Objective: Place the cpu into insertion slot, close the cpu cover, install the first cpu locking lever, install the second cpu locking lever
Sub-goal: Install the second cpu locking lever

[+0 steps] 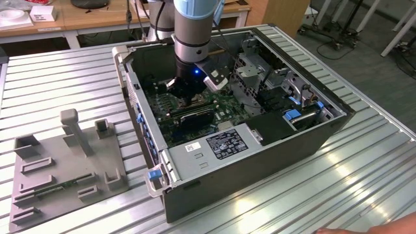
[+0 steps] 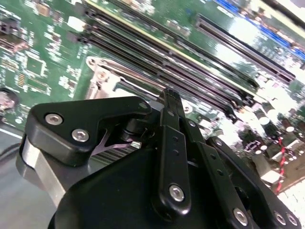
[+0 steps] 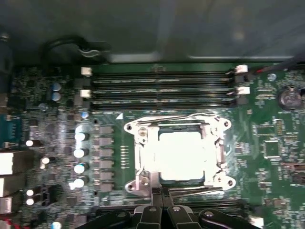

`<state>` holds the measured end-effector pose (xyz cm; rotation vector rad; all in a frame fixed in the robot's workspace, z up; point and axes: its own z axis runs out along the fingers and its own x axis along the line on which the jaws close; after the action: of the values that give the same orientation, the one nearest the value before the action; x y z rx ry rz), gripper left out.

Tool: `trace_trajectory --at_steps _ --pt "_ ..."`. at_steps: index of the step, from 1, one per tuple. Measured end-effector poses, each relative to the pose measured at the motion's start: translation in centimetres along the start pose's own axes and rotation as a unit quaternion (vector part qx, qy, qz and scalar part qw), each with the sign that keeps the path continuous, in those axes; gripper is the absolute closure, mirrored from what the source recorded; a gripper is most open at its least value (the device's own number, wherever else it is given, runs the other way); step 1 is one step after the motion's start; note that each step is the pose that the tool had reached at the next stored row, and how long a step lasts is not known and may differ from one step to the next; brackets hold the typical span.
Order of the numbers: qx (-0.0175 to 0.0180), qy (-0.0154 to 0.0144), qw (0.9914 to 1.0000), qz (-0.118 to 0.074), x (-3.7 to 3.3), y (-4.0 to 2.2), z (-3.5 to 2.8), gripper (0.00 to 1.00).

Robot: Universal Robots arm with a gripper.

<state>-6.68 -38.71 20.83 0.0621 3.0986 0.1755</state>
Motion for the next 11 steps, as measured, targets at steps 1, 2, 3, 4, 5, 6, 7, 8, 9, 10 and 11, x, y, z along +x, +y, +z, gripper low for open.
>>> trace_trajectory --at_steps 1,2,3,4,5,6,7,8,9,10,11 --pt "0.0000 0.0001 1.00000 0.000 -0.23 0.01 0.01 0.89" --pt "0.0001 0.0002 1.00000 0.000 -0.41 0.02 0.01 0.89" --pt "0.0000 0.0002 1.00000 0.000 -0.51 0.03 0.02 0.89" --pt "0.0000 0.0002 1.00000 0.000 -0.55 0.06 0.03 0.89" --pt "0.0000 0.0002 1.00000 0.000 -0.58 0.12 0.03 0.89" --pt "0.0000 0.0001 1.00000 0.000 -0.59 0.21 0.04 0.89" --pt "0.0000 0.0002 1.00000 0.000 -0.59 0.31 0.06 0.89" --pt "0.0000 0.0002 1.00000 0.000 -0.60 0.42 0.07 0.89" --pt "0.0000 0.0002 1.00000 0.000 -0.60 0.54 0.09 0.89" --pt "0.0000 0.0002 1.00000 0.000 -0.60 0.67 0.10 0.89" --pt "0.0000 0.0002 1.00000 0.000 -0.60 0.82 0.11 0.89"
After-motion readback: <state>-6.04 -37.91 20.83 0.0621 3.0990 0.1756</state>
